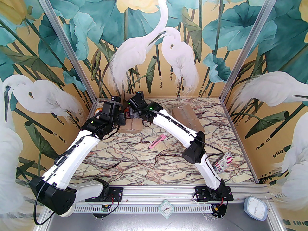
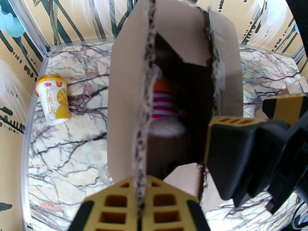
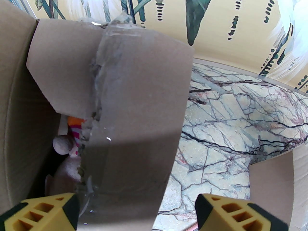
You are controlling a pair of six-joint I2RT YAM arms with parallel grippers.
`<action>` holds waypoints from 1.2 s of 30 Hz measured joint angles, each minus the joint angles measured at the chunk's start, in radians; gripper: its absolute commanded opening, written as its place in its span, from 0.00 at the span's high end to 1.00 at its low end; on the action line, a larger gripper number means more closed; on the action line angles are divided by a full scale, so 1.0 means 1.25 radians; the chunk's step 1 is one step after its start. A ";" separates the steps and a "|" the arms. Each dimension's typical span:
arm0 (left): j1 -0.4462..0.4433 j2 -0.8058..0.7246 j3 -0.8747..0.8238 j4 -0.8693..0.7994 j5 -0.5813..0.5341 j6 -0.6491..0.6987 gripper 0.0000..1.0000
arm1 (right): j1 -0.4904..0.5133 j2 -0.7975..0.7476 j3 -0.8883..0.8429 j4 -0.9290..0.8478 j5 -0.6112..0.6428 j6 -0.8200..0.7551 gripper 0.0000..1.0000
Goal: Unpack the express box
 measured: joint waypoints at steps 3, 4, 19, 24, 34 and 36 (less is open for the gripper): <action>-0.001 -0.003 0.000 0.000 -0.016 0.014 1.00 | 0.000 -0.042 -0.076 0.006 0.015 -0.002 0.15; -0.001 -0.006 0.000 0.001 -0.024 0.017 1.00 | 0.000 -0.062 -0.107 0.006 0.017 -0.002 0.15; 0.008 -0.027 0.000 0.019 -0.025 -0.002 1.00 | -0.024 -0.240 -0.254 0.088 -0.029 0.020 0.17; 0.000 -0.027 -0.003 0.036 -0.028 -0.020 1.00 | -0.013 -0.148 -0.113 0.094 -0.073 0.029 0.17; -0.024 -0.049 -0.082 0.097 -0.056 -0.023 1.00 | -0.012 -0.032 -0.001 0.067 -0.093 0.035 0.16; -0.031 -0.052 -0.082 0.105 -0.062 -0.023 1.00 | -0.012 -0.022 0.004 0.064 -0.091 0.035 0.14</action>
